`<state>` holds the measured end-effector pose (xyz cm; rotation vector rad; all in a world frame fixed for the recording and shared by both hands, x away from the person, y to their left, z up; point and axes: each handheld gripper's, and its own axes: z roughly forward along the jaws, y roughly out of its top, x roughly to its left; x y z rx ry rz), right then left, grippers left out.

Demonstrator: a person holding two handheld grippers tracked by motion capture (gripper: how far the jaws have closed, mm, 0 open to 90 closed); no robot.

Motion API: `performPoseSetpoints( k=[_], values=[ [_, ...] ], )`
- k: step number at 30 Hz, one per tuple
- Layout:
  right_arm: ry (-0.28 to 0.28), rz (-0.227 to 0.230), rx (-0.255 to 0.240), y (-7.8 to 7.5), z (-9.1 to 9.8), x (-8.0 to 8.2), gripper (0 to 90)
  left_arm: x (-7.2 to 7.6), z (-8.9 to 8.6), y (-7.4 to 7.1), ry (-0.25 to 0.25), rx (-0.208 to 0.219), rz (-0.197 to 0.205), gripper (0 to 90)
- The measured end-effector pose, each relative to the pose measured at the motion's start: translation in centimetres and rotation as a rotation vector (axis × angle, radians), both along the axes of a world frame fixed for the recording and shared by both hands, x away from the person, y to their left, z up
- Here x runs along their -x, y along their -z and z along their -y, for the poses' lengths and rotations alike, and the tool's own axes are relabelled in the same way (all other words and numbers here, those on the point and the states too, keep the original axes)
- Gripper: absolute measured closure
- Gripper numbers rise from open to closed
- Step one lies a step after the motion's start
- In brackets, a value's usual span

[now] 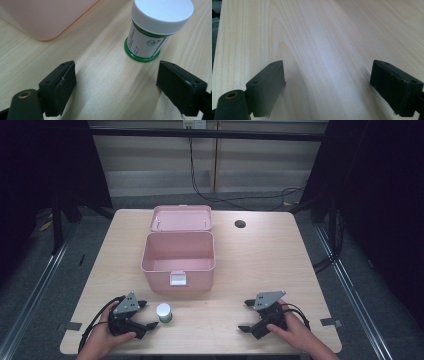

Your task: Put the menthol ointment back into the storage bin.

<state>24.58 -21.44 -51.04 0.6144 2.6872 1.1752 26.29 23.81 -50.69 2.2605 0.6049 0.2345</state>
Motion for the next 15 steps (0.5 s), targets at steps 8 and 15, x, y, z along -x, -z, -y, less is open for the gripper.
performPoseSetpoints(
  k=[8, 15],
  values=[
    [0.000, 0.000, 0.000, 0.00, 0.00, 0.00, 11.8, 0.00, 0.00, 0.00, 0.001, 0.000, -0.001, 15.4],
    [0.000, 0.000, 0.000, 0.00, 0.00, 0.00, 11.8, 0.13, 0.13, -0.24, -0.034, 0.001, -0.033, 15.3]
  ],
)
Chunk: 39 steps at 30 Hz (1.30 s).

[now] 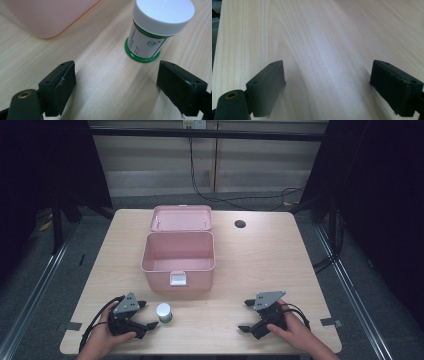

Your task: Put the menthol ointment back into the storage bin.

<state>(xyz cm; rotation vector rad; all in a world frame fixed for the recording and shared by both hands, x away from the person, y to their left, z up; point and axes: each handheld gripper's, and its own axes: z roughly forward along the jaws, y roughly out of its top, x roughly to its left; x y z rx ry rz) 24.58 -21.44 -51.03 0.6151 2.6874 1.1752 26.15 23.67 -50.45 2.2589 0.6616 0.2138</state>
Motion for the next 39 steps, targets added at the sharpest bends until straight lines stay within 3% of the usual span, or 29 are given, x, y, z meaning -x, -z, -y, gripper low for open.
performPoseSetpoints(
  k=[6, 7, 11, 20, 23, 29, 39],
  values=[
    [0.000, 0.000, 0.000, 0.0, 0.0, 0.0, 11.8, 0.3, 1.2, -1.5, -0.035, -0.128, -0.119, 16.3],
    [0.000, 0.000, 0.000, 0.0, 0.0, 0.0, 11.8, 0.3, 1.2, -1.5, -0.035, -0.128, -0.119, 17.7],
    [0.000, 0.000, 0.000, 0.0, 0.0, 0.0, 11.8, 0.4, 2.1, -2.8, -0.030, -0.180, -0.189, 21.1],
    [-0.003, 0.001, -0.001, 0.0, 0.0, 0.0, 11.8, 0.2, 3.4, -4.6, -0.035, -0.294, -0.266, 21.3],
    [-0.003, 0.000, 0.000, 0.0, 0.0, 0.0, 11.8, 0.0, 4.0, -4.8, -0.033, -0.303, -0.300, 21.9],
    [-0.003, 0.000, 0.000, 0.0, 0.0, 0.0, 11.8, -0.6, 4.9, -5.6, -0.020, -0.325, -0.308, 23.3],
    [-0.003, -0.001, 0.000, 0.0, 0.0, 0.0, 11.8, -1.3, 6.0, -6.5, -0.035, -0.326, -0.341, 24.1]
  ],
)
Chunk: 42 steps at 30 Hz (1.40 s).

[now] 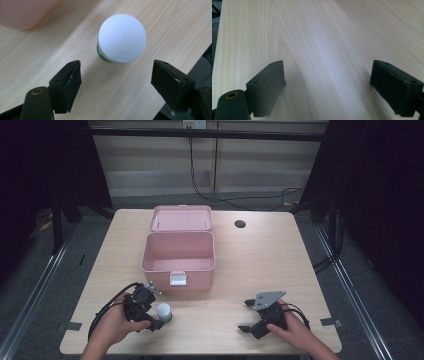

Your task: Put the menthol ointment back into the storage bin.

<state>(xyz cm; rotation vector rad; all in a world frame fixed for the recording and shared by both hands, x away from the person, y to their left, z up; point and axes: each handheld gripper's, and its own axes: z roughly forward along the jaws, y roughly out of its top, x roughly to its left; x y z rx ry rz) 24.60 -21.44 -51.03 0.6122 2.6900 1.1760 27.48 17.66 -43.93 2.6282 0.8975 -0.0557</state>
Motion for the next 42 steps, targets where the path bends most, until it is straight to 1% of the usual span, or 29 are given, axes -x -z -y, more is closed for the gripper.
performPoseSetpoints(
  k=[1, 2, 4, 5, 6, 13, 15, 17, 21, 23, 24, 25, 27, 28, 30, 31, 33, 34, 35, 36, 38, 39, 41, 42],
  values=[
    [-0.001, 0.001, 0.000, 0.0, 0.0, 0.0, 11.8, -0.2, 0.2, -0.1, 0.005, -0.011, -0.006, 24.9],
    [-0.001, 0.001, 0.000, 0.0, 0.0, 0.0, 11.8, -0.2, 0.4, -0.1, 0.004, -0.013, -0.011, 25.2],
    [-0.001, 0.001, 0.000, 0.0, 0.0, 0.0, 11.8, -0.3, 0.6, -0.2, 0.015, -0.017, -0.014, 26.3],
    [-0.001, 0.002, -0.001, 0.0, 0.0, 0.0, 11.8, -0.4, 0.7, -0.2, 0.012, -0.013, -0.012, 26.9],
    [-0.001, 0.002, -0.001, 0.0, 0.0, 0.0, 11.8, -0.5, 0.8, -0.2, 0.018, -0.020, -0.011, 27.1],
    [-0.001, 0.002, -0.001, 0.0, 0.0, 0.0, 11.8, -1.0, 1.6, -0.3, 0.011, -0.038, -0.013, 29.2],
    [0.000, 0.002, -0.001, 0.0, 0.0, 0.0, 11.8, -1.2, 1.8, -0.3, 0.017, -0.045, -0.018, 29.7],
    [-0.001, 0.002, -0.001, 0.0, 0.0, 0.0, 11.8, -1.4, 2.0, -0.2, 0.009, -0.052, -0.027, 30.7],
    [-0.001, 0.002, -0.001, 0.0, 0.0, 0.0, 11.8, -1.7, 2.4, -0.1, 0.012, -0.067, -0.039, 32.4],
    [-0.001, 0.002, -0.001, 0.0, 0.0, 0.0, 11.8, -1.8, 2.5, -0.1, 0.007, -0.067, -0.039, 32.7],
    [-0.001, 0.002, -0.001, 0.0, 0.0, 0.0, 11.8, -1.9, 2.6, -0.1, 0.007, -0.070, -0.048, 32.7],
    [-0.001, 0.002, -0.001, 0.0, 0.0, 0.0, 11.8, -2.0, 2.7, 0.0, 0.010, -0.066, -0.046, 33.6],
    [-0.001, 0.001, 0.000, 0.0, 0.0, 0.0, 11.8, -2.1, 2.9, -0.1, 0.015, -0.075, -0.053, 35.5],
    [-0.001, 0.002, 0.000, 0.0, 0.0, 0.0, 11.8, -2.1, 2.9, -0.1, 0.012, -0.072, -0.053, 37.1],
    [-0.001, 0.001, 0.000, 0.0, 0.0, 0.0, 11.8, -2.2, 2.9, -0.1, 0.009, -0.080, -0.056, 39.5],
    [-0.001, 0.001, 0.000, 0.0, 0.0, 0.0, 11.8, -2.2, 2.9, -0.1, 0.009, -0.080, -0.059, 42.0],
    [-0.001, 0.001, 0.000, 0.0, 0.0, 0.0, 11.8, -2.2, 2.9, -0.2, 0.010, -0.077, -0.063, 44.2],
    [-0.001, 0.001, 0.000, 0.0, 0.0, 0.0, 11.8, -2.3, 2.9, -0.3, 0.018, -0.077, -0.071, 47.4],
    [-0.001, 0.001, 0.000, 0.0, 0.0, 0.0, 11.8, -2.3, 3.0, -0.3, 0.014, -0.076, -0.070, 49.3],
    [-0.001, 0.001, 0.000, 0.0, 0.0, 0.0, 11.8, -2.3, 3.0, -0.3, 0.006, -0.080, -0.069, 49.6],
    [-0.001, 0.001, 0.000, 0.0, 0.0, 0.0, 11.8, -2.3, 3.1, -0.4, 0.011, -0.100, -0.069, 49.8],
    [-0.001, 0.001, 0.000, 0.0, 0.0, 0.0, 11.8, -2.3, 3.1, -0.5, 0.000, -0.100, -0.071, 49.9],
    [-0.001, 0.001, 0.000, 0.0, 0.0, 0.0, 11.8, -2.4, 3.1, -0.7, -0.004, -0.103, -0.082, 49.9],
    [-0.001, 0.001, 0.000, 0.0, 0.0, 0.0, 11.8, -2.4, 3.1, -0.8, -0.008, -0.101, -0.081, 49.9]
  ],
)
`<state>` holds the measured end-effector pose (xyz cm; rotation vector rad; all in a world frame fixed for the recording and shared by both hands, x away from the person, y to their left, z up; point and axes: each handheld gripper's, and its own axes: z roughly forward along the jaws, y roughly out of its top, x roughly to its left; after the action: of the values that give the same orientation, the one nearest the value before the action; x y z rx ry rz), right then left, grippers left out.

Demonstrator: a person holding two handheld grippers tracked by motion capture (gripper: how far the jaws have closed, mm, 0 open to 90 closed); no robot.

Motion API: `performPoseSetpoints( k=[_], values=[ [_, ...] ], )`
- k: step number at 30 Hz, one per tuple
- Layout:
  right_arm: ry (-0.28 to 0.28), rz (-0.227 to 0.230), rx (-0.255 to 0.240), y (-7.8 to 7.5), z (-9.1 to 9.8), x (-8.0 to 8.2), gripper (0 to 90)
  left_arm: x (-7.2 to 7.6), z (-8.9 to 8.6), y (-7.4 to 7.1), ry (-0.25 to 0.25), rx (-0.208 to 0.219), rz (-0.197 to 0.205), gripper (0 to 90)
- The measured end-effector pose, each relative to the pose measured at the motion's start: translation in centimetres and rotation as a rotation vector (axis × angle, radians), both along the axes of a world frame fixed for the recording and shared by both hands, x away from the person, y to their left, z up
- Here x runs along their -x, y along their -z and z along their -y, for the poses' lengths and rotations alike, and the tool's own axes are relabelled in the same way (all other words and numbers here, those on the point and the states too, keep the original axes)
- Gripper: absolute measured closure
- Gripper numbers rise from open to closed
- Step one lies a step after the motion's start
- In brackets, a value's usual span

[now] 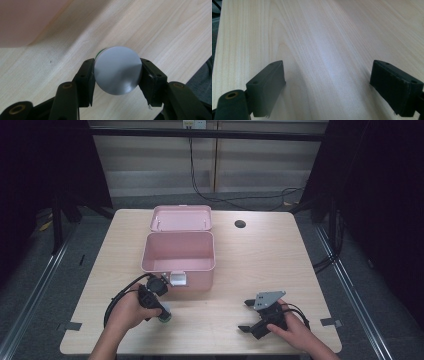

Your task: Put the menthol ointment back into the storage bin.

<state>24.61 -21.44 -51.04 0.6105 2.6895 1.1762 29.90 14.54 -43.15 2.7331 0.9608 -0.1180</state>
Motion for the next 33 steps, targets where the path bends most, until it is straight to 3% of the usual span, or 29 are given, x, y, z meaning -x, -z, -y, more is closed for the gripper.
performPoseSetpoints(
  k=[9, 13, 18, 33],
  values=[
    [0.000, 0.000, 0.000, 0.0, 0.0, 0.0, 11.8, -0.1, -0.3, -1.8, -0.004, -0.026, -0.023, 50.0],
    [0.000, 0.000, 0.000, 0.0, 0.0, 0.0, 11.8, -0.1, -0.7, -2.9, -0.021, -0.002, -0.038, 50.0],
    [0.000, 0.000, 0.000, 0.0, 0.0, 0.0, 11.8, -0.2, -1.1, -4.0, -0.032, -0.003, -0.058, 50.0],
    [-0.002, 0.005, 0.000, 0.0, 0.0, 0.0, 11.8, -1.1, -2.0, -7.8, -0.058, -0.007, -0.052, 50.1]
  ],
)
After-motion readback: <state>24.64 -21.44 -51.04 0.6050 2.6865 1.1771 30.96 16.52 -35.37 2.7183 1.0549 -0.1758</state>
